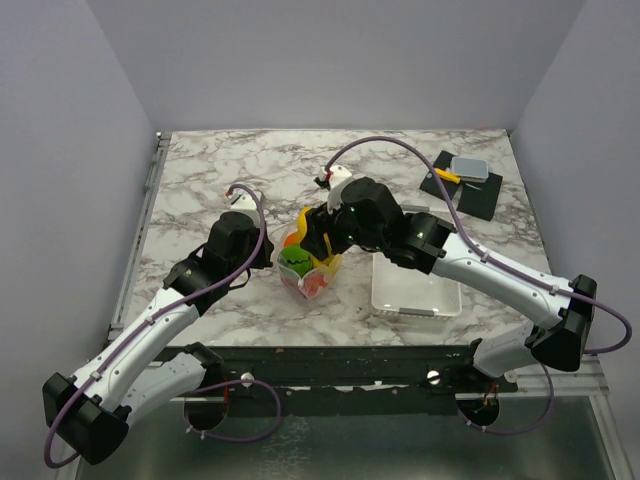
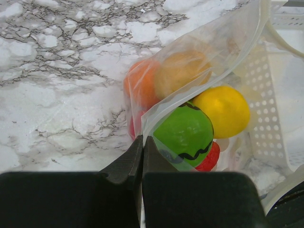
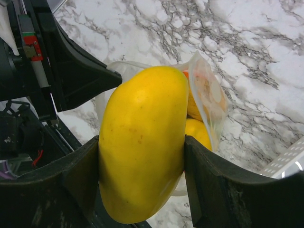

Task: Place the food in the zip-top bag and seal the zipper
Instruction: Place the fake fruit in the zipper food storage bag.

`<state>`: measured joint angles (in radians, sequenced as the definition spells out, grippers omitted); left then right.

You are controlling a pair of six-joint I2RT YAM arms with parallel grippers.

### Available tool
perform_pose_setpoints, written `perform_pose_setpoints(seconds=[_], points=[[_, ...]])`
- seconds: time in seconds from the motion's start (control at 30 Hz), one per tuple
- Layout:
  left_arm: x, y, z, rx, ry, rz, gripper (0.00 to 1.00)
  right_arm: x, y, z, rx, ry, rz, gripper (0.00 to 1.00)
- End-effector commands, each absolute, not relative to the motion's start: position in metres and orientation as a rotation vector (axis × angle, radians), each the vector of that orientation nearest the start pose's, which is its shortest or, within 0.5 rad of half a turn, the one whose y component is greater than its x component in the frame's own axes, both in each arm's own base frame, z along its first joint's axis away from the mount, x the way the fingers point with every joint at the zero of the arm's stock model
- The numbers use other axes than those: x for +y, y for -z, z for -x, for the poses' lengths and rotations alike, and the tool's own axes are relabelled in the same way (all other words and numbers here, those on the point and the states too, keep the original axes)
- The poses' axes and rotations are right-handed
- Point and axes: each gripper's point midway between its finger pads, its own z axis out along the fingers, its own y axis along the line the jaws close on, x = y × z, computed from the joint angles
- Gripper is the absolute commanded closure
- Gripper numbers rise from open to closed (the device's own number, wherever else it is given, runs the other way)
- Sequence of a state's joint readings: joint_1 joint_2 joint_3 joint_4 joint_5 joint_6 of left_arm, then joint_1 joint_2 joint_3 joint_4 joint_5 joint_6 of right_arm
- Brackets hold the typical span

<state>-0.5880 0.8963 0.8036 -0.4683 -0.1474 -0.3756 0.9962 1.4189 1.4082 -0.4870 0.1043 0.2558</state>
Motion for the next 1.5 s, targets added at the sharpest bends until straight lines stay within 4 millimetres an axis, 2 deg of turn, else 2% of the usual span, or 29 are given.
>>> perform_pose_setpoints(seconds=[0.0,0.4,0.73,0.93,1.3,1.47], points=[[-0.155,-0.185,-0.251,2.16,0.413,-0.161,1.0,0.365,-0.275,-0.228,2.01,-0.684,0.787,0.68],[-0.156,-0.186,-0.25,2.16,0.418,-0.162,1.0,0.374,-0.24,-0.223,2.135,-0.666,0.814,0.68],[-0.156,-0.186,-0.25,2.159,0.42,-0.163,1.0,0.371,-0.225,-0.236,2.217,-0.554,0.751,0.68],[-0.156,-0.185,-0.25,2.163,0.419,-0.164,1.0,0.362,-0.215,-0.25,2.257,-0.417,0.693,0.65],[-0.156,-0.185,-0.25,2.163,0.417,-0.164,1.0,0.353,-0.205,-0.275,2.262,-0.225,0.626,0.48],[-0.156,-0.184,-0.251,2.165,0.417,-0.166,1.0,0.349,-0.204,-0.282,2.255,-0.172,0.592,0.3]])
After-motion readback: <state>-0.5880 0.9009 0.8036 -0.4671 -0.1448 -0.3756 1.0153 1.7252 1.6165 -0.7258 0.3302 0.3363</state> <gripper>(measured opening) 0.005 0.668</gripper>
